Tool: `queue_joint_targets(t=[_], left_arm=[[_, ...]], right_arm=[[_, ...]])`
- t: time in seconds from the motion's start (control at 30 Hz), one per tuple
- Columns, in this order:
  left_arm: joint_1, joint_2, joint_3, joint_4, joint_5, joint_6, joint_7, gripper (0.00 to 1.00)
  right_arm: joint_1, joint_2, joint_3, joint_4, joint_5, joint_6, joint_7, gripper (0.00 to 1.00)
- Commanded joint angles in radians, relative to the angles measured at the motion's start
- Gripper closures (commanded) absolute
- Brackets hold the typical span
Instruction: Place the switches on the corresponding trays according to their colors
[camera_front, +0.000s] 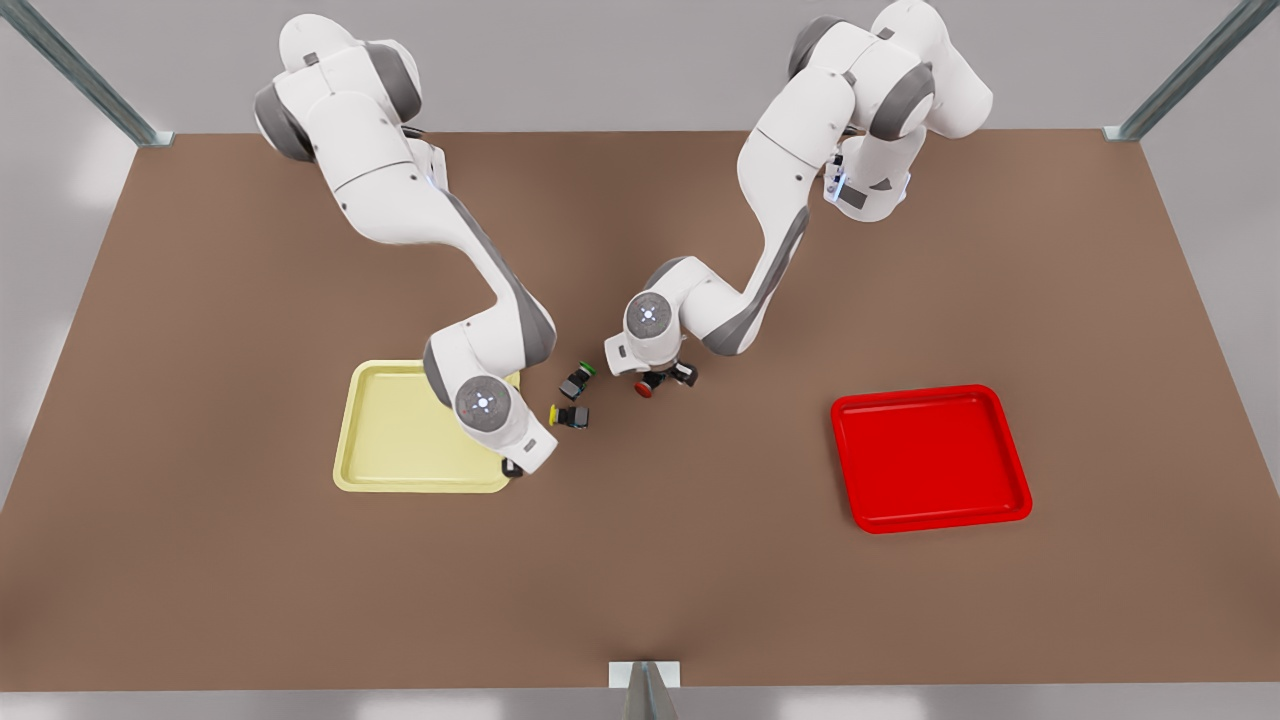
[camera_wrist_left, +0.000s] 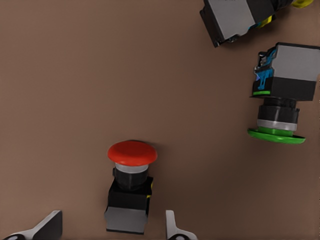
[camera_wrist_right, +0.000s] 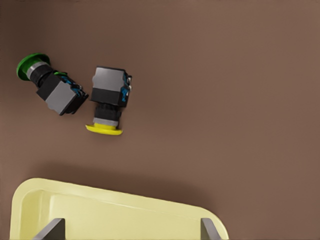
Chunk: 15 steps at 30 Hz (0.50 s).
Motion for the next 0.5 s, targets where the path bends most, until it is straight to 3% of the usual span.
queue_joint_targets(t=[0.0, 0.47], left_arm=[[0.000, 0.000, -0.001, 0.000, -0.012, 0.023, 0.029, 0.00], [-0.006, 0.019, -0.001, -0.018, -0.014, 0.068, 0.027, 0.00]], right_arm=[[0.013, 0.009, 0.000, -0.010, 0.049, 0.035, -0.160, 0.00], [0.025, 0.015, 0.005, -0.214, 0.203, 0.386, -0.136, 0.00]])
